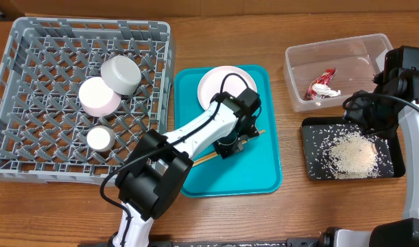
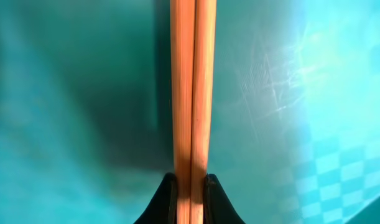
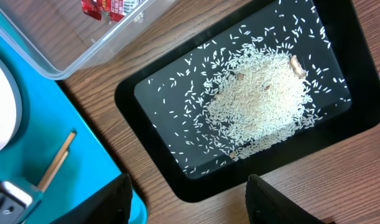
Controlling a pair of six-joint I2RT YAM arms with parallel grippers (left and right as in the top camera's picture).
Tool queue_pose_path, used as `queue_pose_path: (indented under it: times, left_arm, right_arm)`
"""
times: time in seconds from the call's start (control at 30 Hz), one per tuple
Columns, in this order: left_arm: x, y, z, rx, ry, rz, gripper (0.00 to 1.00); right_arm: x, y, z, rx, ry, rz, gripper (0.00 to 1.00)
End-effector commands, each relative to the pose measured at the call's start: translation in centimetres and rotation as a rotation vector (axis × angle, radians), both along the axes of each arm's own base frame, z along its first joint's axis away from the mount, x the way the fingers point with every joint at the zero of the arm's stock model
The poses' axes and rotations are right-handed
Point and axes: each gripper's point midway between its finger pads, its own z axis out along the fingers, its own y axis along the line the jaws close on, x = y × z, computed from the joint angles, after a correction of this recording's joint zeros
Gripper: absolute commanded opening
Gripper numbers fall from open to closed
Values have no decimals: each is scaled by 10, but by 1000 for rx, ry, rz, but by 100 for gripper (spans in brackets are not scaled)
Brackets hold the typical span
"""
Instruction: Sort waste into correct bins and load items into the dishwasher
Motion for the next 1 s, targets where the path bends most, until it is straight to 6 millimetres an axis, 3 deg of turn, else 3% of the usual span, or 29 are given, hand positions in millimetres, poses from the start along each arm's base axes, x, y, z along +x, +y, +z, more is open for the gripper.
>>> queue_pose_path:
  times: [0.0, 0.57, 0.77, 0.9, 0.97]
  left_arm:
    - [14, -13, 16, -51, -36, 46, 4]
    - [42, 4, 76, -168, -154, 193, 4]
    - [44, 3, 78, -179, -161, 228, 5]
    - [46, 2, 79, -188, -160, 333, 22]
    - [47, 0, 79, -201, -156, 440, 17]
  right_arm:
    - [2, -2, 13, -15, -43, -4, 61]
    - [2, -2, 13, -15, -41, -1, 61]
    - [2, -2, 13, -15, -41, 0, 61]
    - [2, -2, 13, -15, -41, 0, 61]
    - [2, -2, 13, -15, -41, 0, 61]
